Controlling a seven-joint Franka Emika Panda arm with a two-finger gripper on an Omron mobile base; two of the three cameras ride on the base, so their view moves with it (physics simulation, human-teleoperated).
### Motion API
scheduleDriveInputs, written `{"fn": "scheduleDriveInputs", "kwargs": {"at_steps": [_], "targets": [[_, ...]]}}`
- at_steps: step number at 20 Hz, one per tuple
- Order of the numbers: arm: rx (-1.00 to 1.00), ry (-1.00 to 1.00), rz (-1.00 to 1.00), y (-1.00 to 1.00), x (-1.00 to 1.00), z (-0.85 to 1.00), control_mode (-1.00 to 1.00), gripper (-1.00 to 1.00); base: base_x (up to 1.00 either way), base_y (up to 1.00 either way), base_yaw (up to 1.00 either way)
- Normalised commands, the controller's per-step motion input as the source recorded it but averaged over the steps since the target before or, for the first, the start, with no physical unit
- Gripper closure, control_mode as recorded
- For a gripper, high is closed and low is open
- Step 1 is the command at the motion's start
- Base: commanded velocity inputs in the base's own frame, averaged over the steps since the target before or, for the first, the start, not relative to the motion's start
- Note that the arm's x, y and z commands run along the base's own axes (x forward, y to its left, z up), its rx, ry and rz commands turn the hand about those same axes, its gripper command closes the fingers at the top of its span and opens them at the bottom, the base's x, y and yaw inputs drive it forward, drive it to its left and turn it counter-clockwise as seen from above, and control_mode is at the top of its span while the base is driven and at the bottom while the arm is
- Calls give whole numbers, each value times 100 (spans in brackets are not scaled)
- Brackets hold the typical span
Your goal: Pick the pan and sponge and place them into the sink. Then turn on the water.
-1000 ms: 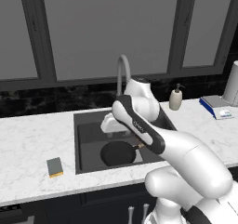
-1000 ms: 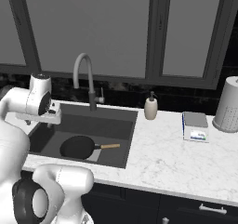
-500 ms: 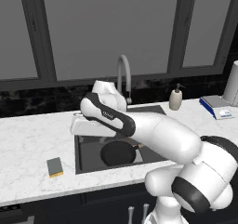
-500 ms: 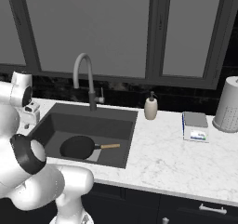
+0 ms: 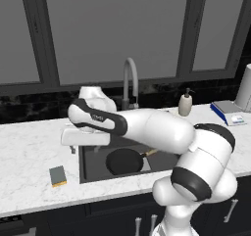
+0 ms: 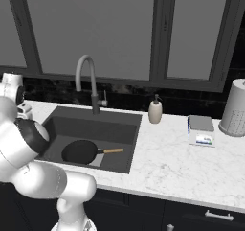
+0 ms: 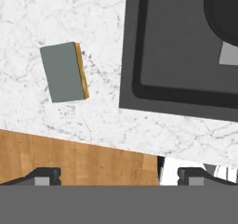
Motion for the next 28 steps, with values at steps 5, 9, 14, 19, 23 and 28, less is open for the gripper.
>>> {"fn": "scheduleDriveInputs", "kwargs": {"at_steps": [5, 9, 14, 19, 23, 28], "targets": [[-7, 0, 0, 43, 0, -27, -100, -100, 0, 0, 0], [-5, 0, 0, 48, 0, -27, -100, -100, 0, 0, 0], [-5, 0, 0, 40, 0, -22, -100, -100, 0, 0, 0], [-12, 0, 0, 12, 12, -32, -100, -100, 0, 0, 0], [-16, -3, 0, 9, 10, -37, -100, -100, 0, 0, 0], [-5, 0, 0, 26, 3, -10, -100, -100, 0, 0, 0]]}}
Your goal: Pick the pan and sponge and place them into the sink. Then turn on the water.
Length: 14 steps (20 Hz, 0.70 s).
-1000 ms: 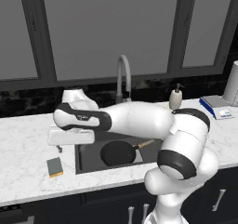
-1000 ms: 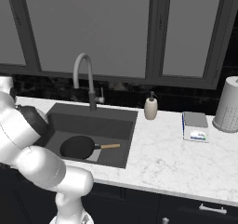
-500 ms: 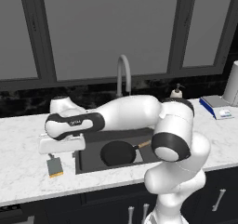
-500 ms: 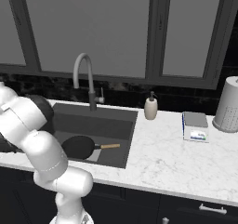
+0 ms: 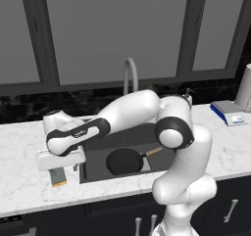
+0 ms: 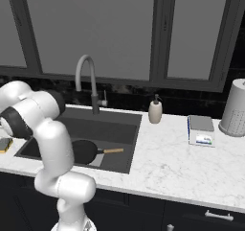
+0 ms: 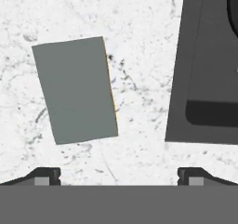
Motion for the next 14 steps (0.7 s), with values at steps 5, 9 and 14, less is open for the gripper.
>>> {"fn": "scheduleDriveInputs", "kwargs": {"at_steps": [5, 9, 14], "targets": [[0, 0, 0, 25, 7, -4, -100, -100, 0, 0, 0], [0, 0, 0, 12, 13, -25, -100, -100, 0, 0, 0], [0, 0, 0, 7, 16, -25, -100, -100, 0, 0, 0]]}}
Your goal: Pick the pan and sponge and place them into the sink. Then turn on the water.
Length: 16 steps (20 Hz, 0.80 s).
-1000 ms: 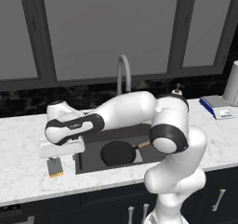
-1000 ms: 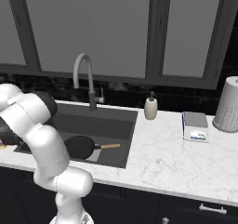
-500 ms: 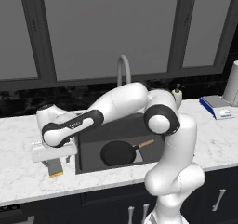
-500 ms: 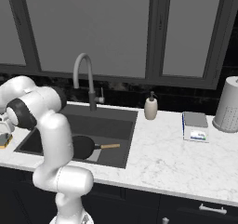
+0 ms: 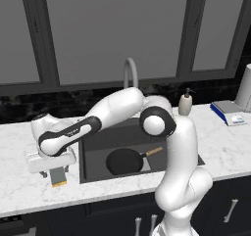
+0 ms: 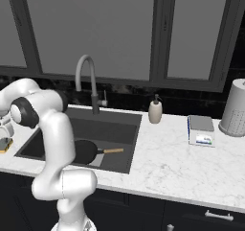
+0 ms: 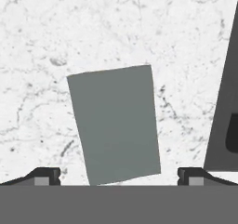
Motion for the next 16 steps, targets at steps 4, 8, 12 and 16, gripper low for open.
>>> {"fn": "scheduleDriveInputs", "kwargs": {"at_steps": [4, 8, 12, 16], "targets": [[0, 0, 0, 0, 14, -10, -100, -100, 0, 0, 0], [0, 0, 0, 0, 3, -7, -100, -100, 0, 0, 0], [0, -1, 0, -10, 0, -22, -100, -100, 0, 0, 0], [0, -1, -1, -26, 0, -27, -100, -100, 0, 0, 0]]}}
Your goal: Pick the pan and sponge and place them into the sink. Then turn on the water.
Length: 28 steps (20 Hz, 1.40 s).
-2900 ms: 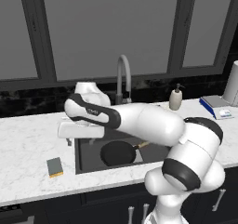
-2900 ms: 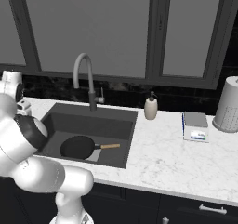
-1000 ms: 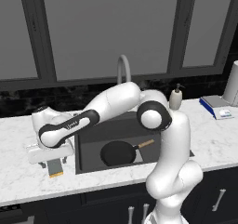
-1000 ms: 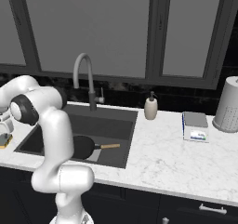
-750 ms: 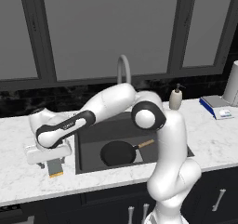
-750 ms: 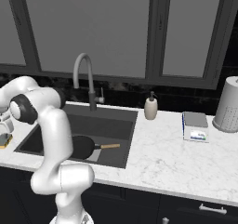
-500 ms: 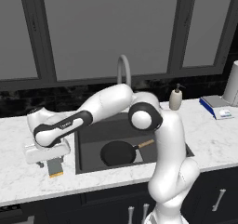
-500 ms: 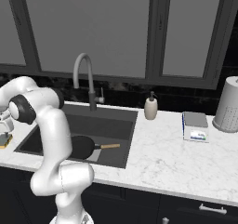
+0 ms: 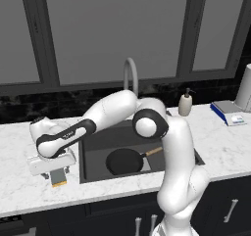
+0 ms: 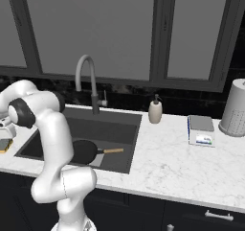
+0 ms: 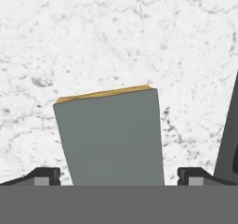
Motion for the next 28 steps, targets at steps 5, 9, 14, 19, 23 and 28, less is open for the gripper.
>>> {"fn": "scheduleDriveInputs", "kwargs": {"at_steps": [5, 9, 14, 19, 23, 28], "targets": [[0, 0, -2, -22, 0, -24, -100, -100, 0, 0, 0], [0, 0, 0, 0, 4, -36, -100, -100, 0, 0, 0], [0, 0, 0, 0, 5, -50, -100, -100, 0, 0, 0], [0, 0, 0, 0, 0, -42, -100, 100, 0, 0, 0], [-1, -1, 1, -1, 0, -9, -100, 100, 0, 0, 0], [5, -10, 14, -77, -41, 79, -100, 100, 0, 0, 0]]}}
